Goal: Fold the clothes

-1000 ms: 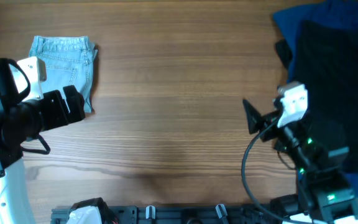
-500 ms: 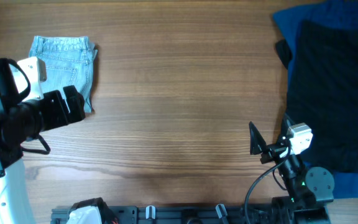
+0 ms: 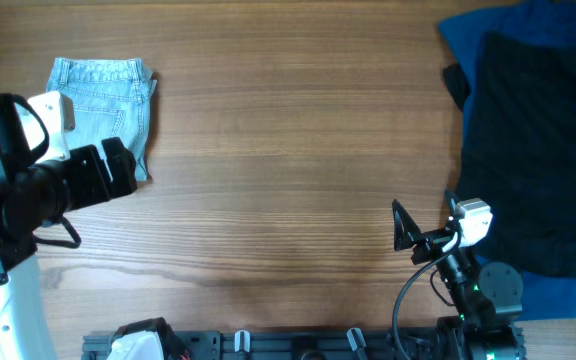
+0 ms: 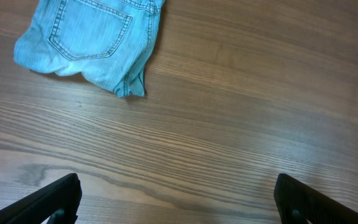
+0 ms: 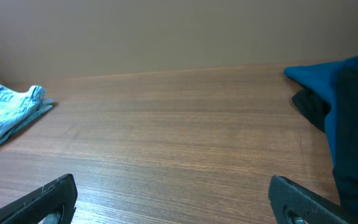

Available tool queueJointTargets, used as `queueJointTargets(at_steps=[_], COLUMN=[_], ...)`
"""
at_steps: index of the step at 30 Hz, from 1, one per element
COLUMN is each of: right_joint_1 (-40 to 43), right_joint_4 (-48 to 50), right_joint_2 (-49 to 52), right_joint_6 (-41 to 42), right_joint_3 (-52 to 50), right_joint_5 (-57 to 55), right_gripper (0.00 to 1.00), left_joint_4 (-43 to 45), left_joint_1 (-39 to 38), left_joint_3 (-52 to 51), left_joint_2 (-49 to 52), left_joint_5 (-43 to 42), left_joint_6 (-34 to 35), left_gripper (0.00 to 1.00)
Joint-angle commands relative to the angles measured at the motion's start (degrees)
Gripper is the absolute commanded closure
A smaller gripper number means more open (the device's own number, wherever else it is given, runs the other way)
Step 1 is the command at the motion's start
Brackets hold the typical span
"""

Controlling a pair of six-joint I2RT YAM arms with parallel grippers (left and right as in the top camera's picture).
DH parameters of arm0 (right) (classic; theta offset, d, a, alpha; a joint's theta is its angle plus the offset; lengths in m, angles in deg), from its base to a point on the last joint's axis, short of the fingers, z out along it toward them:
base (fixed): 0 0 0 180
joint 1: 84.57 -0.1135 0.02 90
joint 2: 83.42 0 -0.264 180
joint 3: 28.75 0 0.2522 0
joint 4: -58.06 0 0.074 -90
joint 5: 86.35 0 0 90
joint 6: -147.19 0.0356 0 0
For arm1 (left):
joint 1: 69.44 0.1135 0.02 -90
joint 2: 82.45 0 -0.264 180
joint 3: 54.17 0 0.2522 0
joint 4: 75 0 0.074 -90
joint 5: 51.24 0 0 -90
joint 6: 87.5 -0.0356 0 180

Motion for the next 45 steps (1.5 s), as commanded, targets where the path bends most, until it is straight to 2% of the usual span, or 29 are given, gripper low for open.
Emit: queueJointTargets(at_steps=[1,22,23,25,29,34,38,45], right_joint_1=[0.42,0.42,0.42,0.42,0.42,0.42,0.42,0.42], right_joint_4=[0.5,0.5,0.5,0.5,0.5,0.5,0.5,0.5], right_joint_2=[-0.9,-0.9,-0.9,-0.9,-0.9,-0.9,-0.9,-0.9], right_joint_6=[0.96,0.98,0.98,0.96,0.96,0.98,0.96,0.96], right_joint_3=[-0.17,-0.17,-0.17,-0.17,-0.17,-0.17,-0.17,-0.17], right_joint_5=[0.94,0.94,0.94,0.94,0.94,0.94,0.94,0.94], right_gripper=[0.0,0.01,0.01,0.01,0.01,0.01,0.0,0.01], left_joint_4=[0.13,0.13,1.2,8.74,26.95,41.88,47.17,49.99], left_joint_1=[-0.31,-0.31,-0.33,-1.25,-7.23,-9.2,-9.2,-9.22], left_joint_3=[-0.33,-0.33,-0.35,-1.88,-11.02,-27.56,-40.44,-57.57], left_joint_2=[-0.2,-1.42,-2.21,-4.28,-11.21,-22.29,-32.06,-47.45], left_joint_5=[-0.07,-0.07,0.7,0.7,0.74,0.76,0.74,0.09], left_joint_6=[-0.44,-0.46,-0.46,-0.35,-0.26,-0.24,-0.24,-0.22], left_gripper=[0.0,0.0,0.0,0.01,0.0,0.0,0.0,0.0])
